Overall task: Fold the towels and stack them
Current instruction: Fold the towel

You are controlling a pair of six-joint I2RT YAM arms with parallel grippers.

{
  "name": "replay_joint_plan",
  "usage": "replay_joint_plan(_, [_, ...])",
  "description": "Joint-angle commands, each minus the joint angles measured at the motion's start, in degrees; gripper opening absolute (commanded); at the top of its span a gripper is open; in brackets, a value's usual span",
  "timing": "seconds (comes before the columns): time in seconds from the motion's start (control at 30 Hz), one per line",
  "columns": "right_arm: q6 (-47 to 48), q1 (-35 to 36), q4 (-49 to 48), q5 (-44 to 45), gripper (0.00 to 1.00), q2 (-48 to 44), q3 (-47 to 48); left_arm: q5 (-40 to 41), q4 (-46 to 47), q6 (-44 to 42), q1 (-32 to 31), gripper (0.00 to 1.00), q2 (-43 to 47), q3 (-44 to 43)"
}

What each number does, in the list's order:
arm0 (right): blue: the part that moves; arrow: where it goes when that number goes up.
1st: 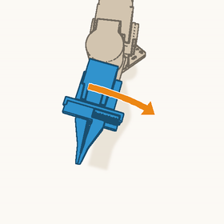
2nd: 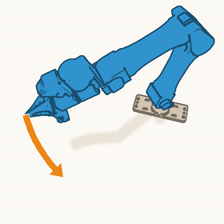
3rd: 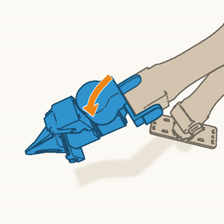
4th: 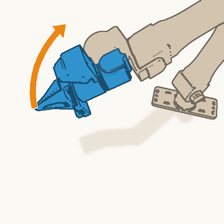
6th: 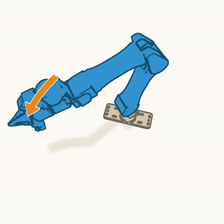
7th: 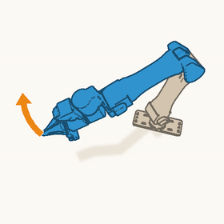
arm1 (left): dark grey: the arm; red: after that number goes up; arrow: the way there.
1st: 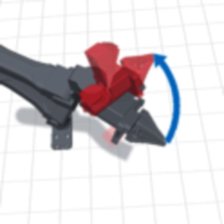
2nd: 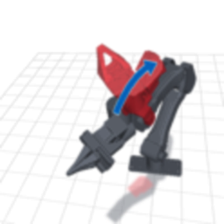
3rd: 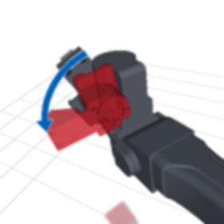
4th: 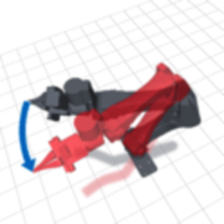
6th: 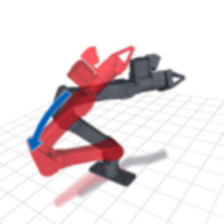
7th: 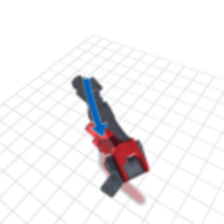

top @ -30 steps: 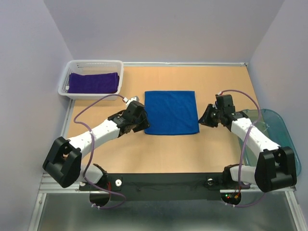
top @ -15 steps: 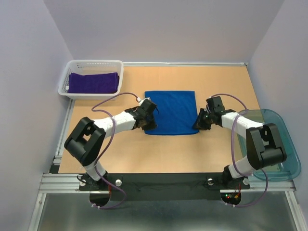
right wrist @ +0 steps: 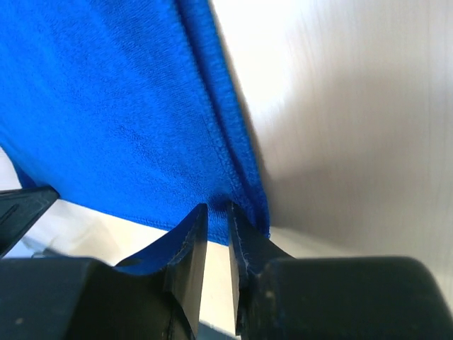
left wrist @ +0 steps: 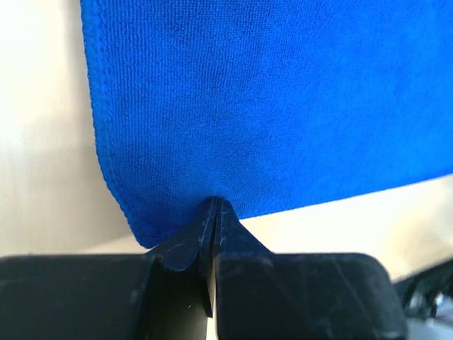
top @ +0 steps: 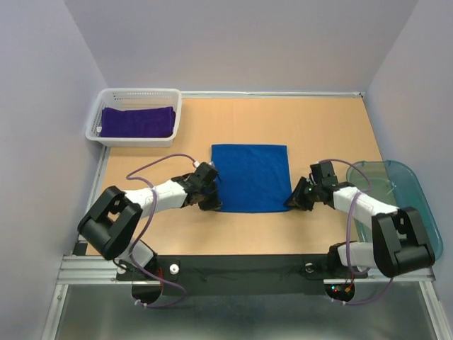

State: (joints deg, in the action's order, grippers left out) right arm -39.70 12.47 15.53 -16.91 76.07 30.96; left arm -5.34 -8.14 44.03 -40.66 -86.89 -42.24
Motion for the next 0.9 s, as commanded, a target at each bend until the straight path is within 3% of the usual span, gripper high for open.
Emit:
replay_joint_plan(0.0, [-3.54,0.36,10.48,0.39,0.25,-6.01,-5.47,-2.56,-9.08,0.44,-0.2,0.08,5.93,7.42])
replay_joint_plan(0.13, [-4.07,0.36,14.61,-0.93,0.26,-14.53,-5.74,-4.24,-10.05,2.72,-0.2,0.1,14.02,10.16])
replay_joint_plan(0.23, [-2.32,0.36,14.88,-1.64,0.27,-18.41,-1.62,-2.31,-11.28,2.82,-0.12,0.27,21.04,7.18])
replay_joint_plan(0.27, [-1.53,0.28,14.45,-1.2,0.28,-18.24,0.31,-1.61,-11.28,1.68,-0.12,0.37,21.67,3.95])
replay_joint_plan(0.37, [0.06,0.36,9.73,0.38,0.29,-13.88,8.66,1.38,-10.59,-0.43,1.55,0.44,20.02,-3.6])
replay_joint_plan(0.47, [0.77,0.36,0.43,-0.58,0.29,-7.72,15.6,0.43,-4.53,-3.77,7.25,0.44,14.22,-8.71])
replay_joint_plan(0.53, [0.42,0.36,-7.13,-2.86,0.29,-0.28,19.99,-4.29,2.64,-5.09,10.94,0.44,8.45,-12.23])
replay_joint_plan(0.6, [-0.11,0.36,-11.73,-3.31,0.29,4.76,22.47,-5.55,6.89,-5.62,12.01,0.41,4.03,-15.05])
replay_joint_plan(0.73, [-0.9,0.36,-21.67,-4.28,0.29,15.4,28.09,-7.48,9.63,-8.52,12.98,0.32,-10.27,-24.89])
replay_joint_plan(0.87, [-0.99,0.36,-27.9,-3.75,0.29,25.15,31.26,-7.23,10.07,-11.24,13.94,0.26,-18.65,-31.93])
